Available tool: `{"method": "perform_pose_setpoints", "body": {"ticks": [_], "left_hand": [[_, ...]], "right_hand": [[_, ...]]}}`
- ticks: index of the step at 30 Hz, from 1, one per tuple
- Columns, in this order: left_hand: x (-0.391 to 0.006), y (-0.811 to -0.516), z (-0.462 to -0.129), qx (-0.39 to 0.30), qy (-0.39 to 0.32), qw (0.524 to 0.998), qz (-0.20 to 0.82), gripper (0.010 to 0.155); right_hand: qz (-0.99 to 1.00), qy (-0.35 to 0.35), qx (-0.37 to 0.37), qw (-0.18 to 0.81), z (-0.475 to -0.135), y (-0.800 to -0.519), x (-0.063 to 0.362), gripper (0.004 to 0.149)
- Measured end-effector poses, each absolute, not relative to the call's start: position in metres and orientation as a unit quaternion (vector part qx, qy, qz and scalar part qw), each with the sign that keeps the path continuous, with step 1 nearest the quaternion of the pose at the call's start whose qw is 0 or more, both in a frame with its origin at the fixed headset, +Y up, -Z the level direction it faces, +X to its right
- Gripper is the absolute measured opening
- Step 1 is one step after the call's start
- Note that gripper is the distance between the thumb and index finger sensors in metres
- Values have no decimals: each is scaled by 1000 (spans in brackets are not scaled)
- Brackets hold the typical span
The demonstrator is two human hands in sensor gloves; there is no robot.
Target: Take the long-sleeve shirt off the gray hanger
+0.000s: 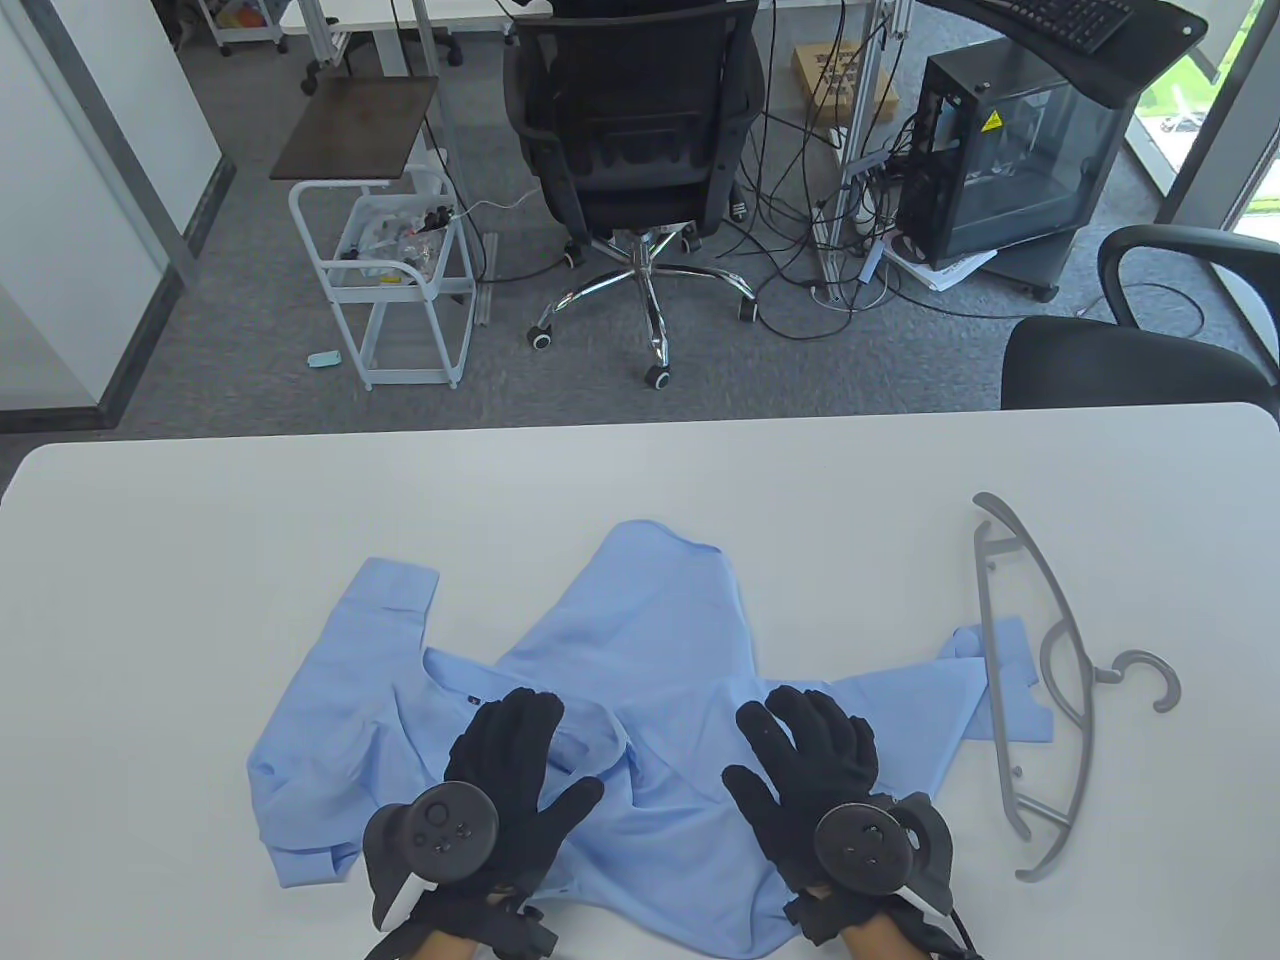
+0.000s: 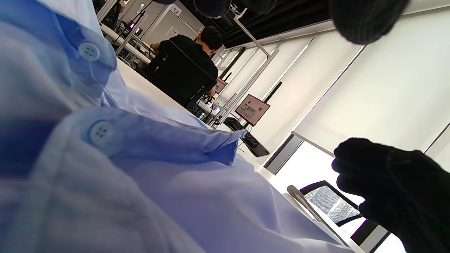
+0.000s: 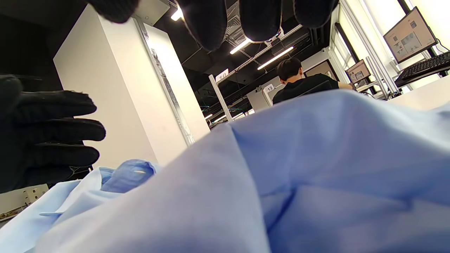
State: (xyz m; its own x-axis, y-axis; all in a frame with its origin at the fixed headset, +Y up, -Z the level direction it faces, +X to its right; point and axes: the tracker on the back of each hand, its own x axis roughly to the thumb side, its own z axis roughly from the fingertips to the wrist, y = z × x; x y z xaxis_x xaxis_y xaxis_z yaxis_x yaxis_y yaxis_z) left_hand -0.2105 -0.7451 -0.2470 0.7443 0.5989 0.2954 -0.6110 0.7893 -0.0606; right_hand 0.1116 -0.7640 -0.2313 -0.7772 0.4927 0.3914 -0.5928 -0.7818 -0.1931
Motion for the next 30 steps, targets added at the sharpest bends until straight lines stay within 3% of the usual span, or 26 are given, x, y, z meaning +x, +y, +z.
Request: {"method": "perform_pose_setpoints", "body": {"ticks": [30], "left_hand": [[-208, -746, -250, 6, -148, 939, 312, 84]], "right_hand": [[930, -153, 162, 292, -231, -764, 112, 65]]}}
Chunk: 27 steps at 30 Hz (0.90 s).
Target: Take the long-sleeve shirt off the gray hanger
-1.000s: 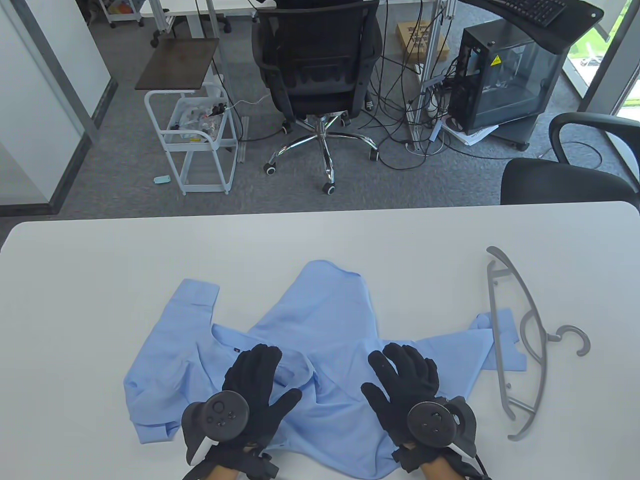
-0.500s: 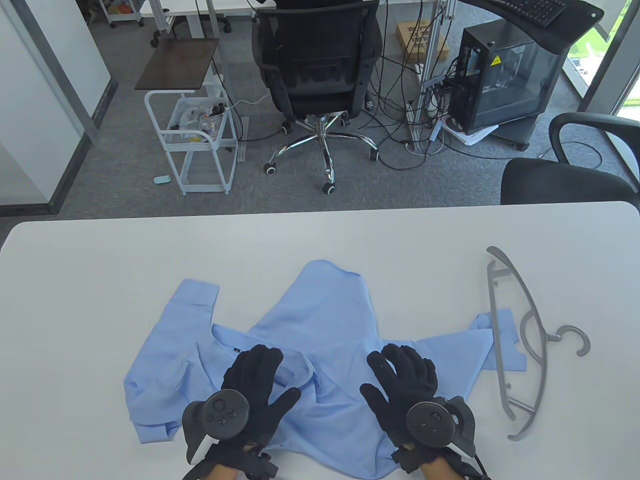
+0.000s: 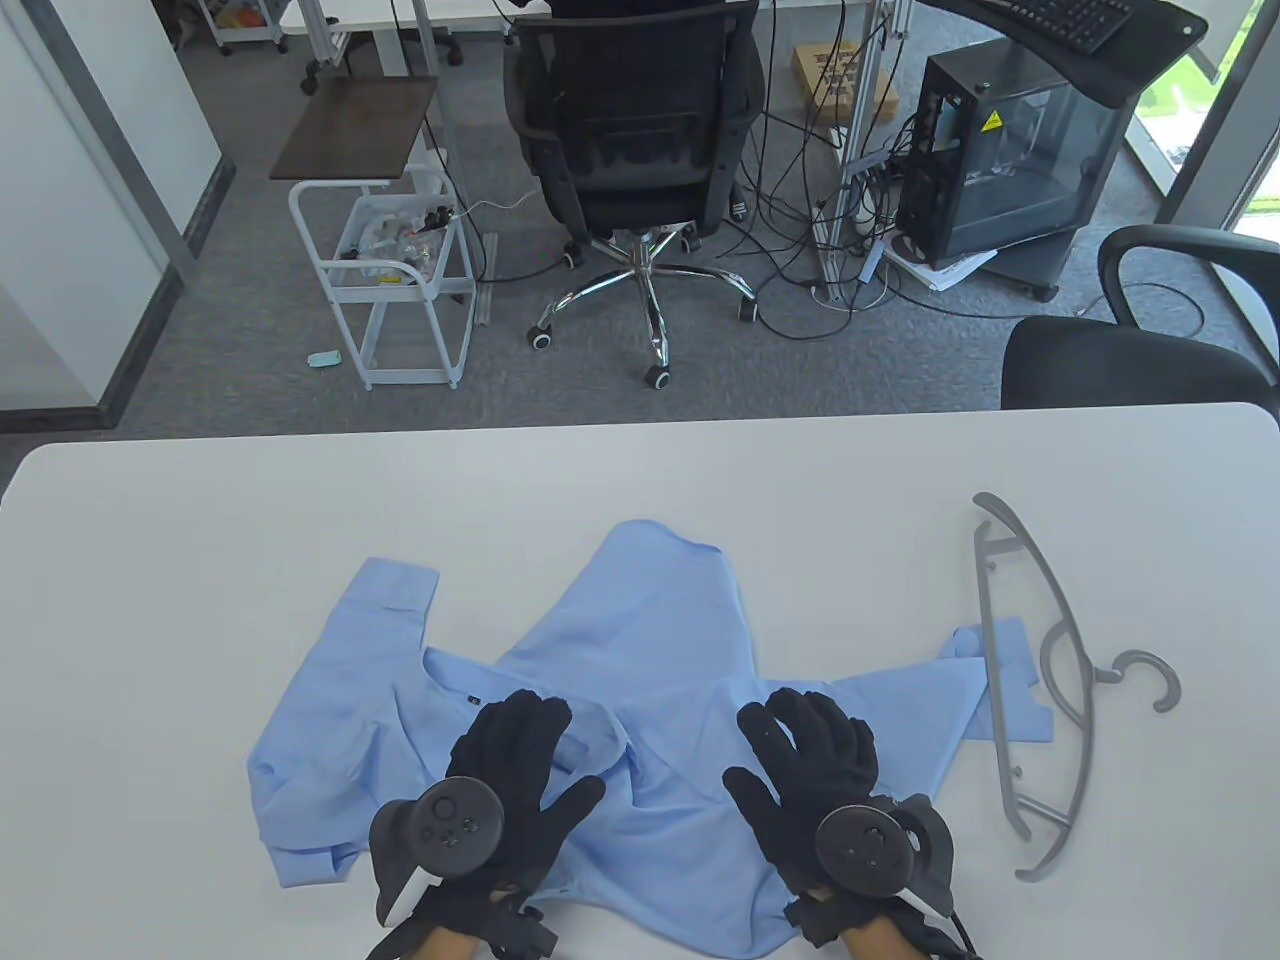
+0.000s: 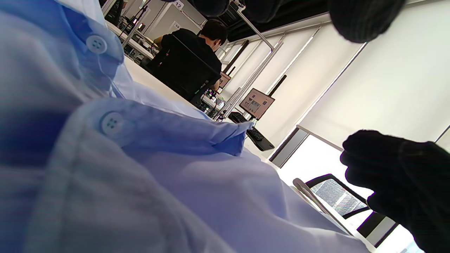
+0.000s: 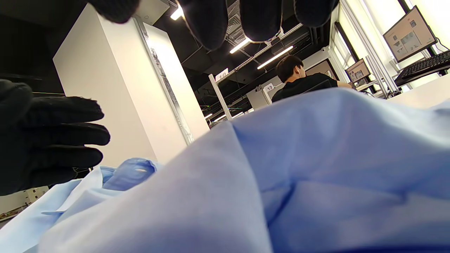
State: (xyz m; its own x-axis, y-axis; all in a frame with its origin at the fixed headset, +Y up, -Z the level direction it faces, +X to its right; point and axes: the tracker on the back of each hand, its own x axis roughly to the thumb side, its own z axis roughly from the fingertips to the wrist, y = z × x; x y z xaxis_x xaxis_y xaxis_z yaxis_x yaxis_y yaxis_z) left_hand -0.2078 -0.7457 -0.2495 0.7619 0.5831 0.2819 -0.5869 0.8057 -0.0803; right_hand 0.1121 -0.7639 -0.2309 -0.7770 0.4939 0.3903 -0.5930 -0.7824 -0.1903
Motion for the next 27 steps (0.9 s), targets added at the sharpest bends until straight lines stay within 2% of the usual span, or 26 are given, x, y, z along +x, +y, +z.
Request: {"method": "perform_pose_setpoints", "body": {"ticks": [27], "left_hand": [[-206, -747, -249, 0, -148, 941, 305, 84]], "right_hand": [[930, -150, 162, 293, -230, -764, 112, 67]]}}
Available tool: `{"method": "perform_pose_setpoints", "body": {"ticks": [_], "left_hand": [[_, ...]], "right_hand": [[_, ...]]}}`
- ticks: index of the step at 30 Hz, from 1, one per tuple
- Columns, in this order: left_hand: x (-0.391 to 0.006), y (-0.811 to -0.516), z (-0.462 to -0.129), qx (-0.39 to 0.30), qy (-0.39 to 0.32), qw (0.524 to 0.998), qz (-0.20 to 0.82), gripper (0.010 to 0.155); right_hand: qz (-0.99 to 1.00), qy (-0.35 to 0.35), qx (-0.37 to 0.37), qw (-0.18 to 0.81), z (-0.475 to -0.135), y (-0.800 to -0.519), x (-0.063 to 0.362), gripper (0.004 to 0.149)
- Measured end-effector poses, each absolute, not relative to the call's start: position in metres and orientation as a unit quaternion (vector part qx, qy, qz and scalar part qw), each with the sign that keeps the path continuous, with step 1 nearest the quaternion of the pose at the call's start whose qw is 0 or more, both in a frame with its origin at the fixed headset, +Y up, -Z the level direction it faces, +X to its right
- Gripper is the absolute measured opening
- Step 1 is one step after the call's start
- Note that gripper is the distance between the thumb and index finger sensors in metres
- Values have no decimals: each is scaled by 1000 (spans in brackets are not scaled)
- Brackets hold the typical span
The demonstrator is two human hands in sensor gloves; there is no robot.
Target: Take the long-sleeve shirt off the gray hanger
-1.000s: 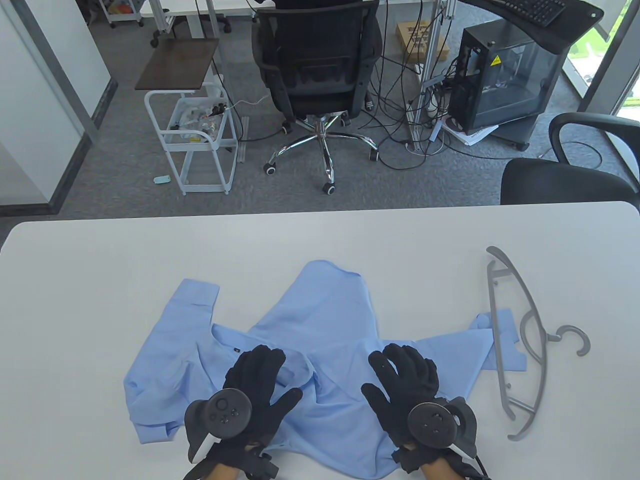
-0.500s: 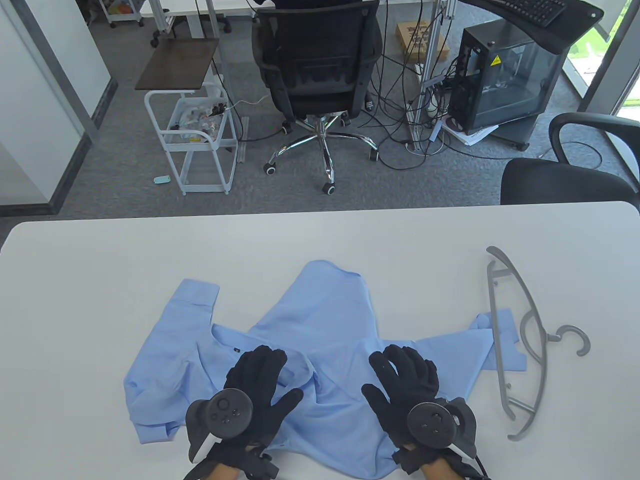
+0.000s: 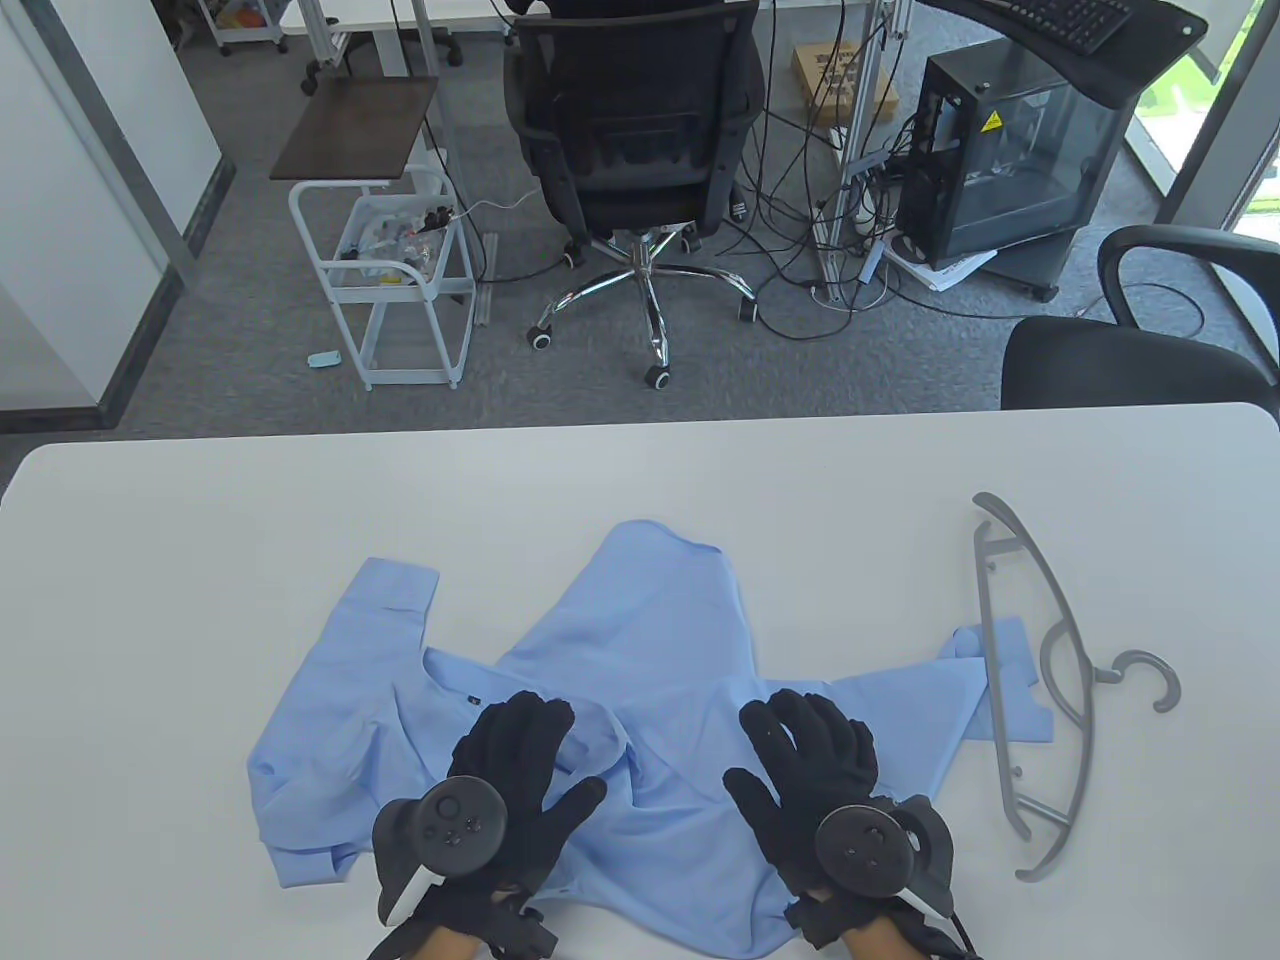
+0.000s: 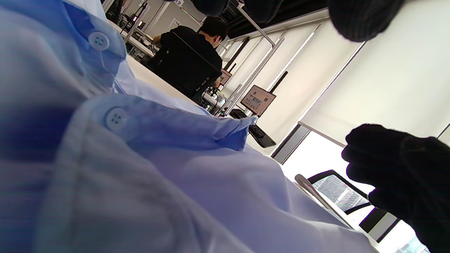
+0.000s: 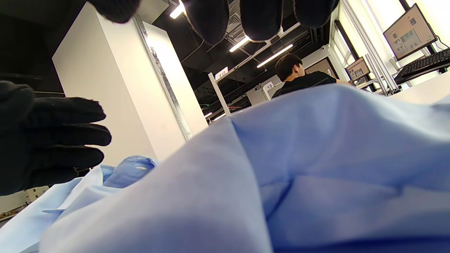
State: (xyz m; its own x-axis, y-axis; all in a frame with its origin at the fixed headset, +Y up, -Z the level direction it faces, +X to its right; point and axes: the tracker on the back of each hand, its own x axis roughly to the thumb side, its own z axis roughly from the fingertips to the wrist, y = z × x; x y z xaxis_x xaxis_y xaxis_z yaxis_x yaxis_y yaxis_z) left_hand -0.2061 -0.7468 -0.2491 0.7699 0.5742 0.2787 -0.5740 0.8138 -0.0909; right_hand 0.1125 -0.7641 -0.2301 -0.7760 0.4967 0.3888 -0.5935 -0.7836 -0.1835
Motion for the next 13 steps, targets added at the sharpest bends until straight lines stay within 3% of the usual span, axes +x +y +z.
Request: {"method": "perform_pose_setpoints", "body": {"ticks": [13], "left_hand": [[-206, -747, -249, -1, -149, 940, 306, 84]], "right_hand": [[931, -148, 161, 292, -230, -764, 112, 67]]}}
